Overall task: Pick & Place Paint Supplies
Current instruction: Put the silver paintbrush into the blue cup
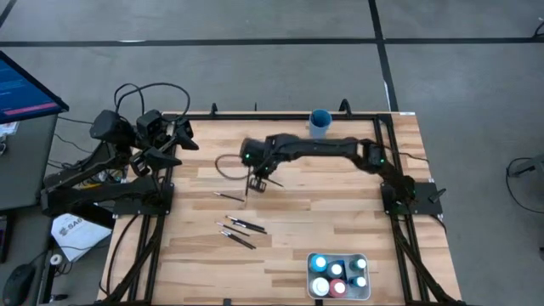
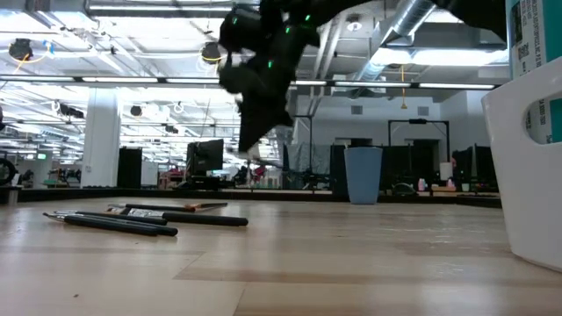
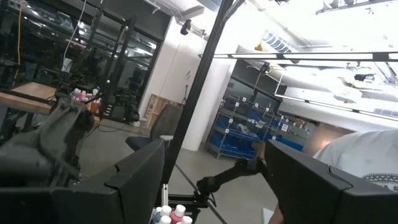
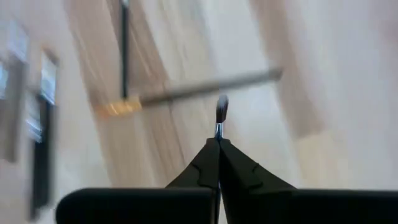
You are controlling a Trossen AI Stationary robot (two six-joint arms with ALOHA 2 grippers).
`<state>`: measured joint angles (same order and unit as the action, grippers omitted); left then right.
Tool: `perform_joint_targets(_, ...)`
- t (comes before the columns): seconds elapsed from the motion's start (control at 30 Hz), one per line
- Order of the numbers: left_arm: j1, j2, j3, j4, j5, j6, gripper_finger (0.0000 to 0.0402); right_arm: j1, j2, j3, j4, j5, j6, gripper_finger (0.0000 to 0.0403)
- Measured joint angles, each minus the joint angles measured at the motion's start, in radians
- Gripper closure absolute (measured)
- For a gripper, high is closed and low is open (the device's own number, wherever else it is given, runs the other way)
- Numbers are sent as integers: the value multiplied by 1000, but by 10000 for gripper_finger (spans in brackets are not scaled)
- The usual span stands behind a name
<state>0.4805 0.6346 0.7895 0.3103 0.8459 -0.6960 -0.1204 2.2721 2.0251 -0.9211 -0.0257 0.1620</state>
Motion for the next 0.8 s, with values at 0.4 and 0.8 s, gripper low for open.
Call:
perform_joint_targets(0.4,0,-16,0,2,0,-1,133,-107,-239,-45,204,4,6,402)
perform_joint_targets(0.8,0,-18,0,2,-12,0,133,-206,-623,-542,653,67,98,402)
